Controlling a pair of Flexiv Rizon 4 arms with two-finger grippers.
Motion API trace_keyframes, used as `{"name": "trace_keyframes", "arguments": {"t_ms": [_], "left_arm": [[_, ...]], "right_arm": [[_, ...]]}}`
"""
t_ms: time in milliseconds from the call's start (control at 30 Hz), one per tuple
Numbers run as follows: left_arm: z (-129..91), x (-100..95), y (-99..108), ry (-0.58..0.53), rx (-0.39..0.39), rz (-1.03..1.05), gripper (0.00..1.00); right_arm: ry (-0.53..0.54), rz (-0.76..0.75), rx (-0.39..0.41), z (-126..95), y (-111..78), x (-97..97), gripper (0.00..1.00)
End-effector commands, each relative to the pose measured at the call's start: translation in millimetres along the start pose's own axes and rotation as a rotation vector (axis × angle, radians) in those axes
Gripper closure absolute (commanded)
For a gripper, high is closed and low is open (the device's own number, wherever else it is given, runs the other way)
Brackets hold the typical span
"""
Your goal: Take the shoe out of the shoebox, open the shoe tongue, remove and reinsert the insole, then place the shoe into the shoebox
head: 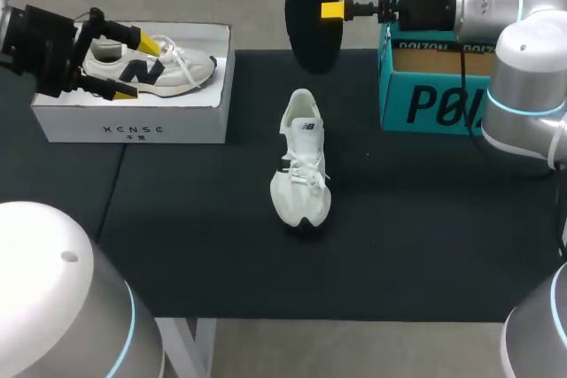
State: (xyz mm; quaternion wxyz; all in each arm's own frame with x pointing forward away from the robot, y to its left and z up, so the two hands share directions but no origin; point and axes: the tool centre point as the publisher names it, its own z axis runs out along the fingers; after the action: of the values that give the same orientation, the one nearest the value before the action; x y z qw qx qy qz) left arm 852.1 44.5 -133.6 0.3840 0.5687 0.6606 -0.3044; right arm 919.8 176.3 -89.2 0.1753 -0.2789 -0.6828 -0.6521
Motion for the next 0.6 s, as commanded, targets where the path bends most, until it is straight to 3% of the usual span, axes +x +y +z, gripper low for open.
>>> {"name": "trace_keyframes", "arguments": {"t_ms": [33,200,333,600], "left_arm": [[0,0.0,0,0.003,0.0,0.001,0.0],[0,0.0,0,0.003,0.0,0.001,0.0],[0,0.0,0,0.003,0.0,0.001,0.0],[0,0.0,0,0.003,0.0,0.001,0.0]], "right_arm": [[-0.003,0.0,-0.002,1,-0.5,0.6,1.0],[-0.003,0.0,-0.002,1,-0.5,0.6,1.0],[-0.05,0.023,0.033,12,-12.5,-24.2,1.0],[-0.125,0.115,-0.03,30,-29.5,-62.4,1.0]]}}
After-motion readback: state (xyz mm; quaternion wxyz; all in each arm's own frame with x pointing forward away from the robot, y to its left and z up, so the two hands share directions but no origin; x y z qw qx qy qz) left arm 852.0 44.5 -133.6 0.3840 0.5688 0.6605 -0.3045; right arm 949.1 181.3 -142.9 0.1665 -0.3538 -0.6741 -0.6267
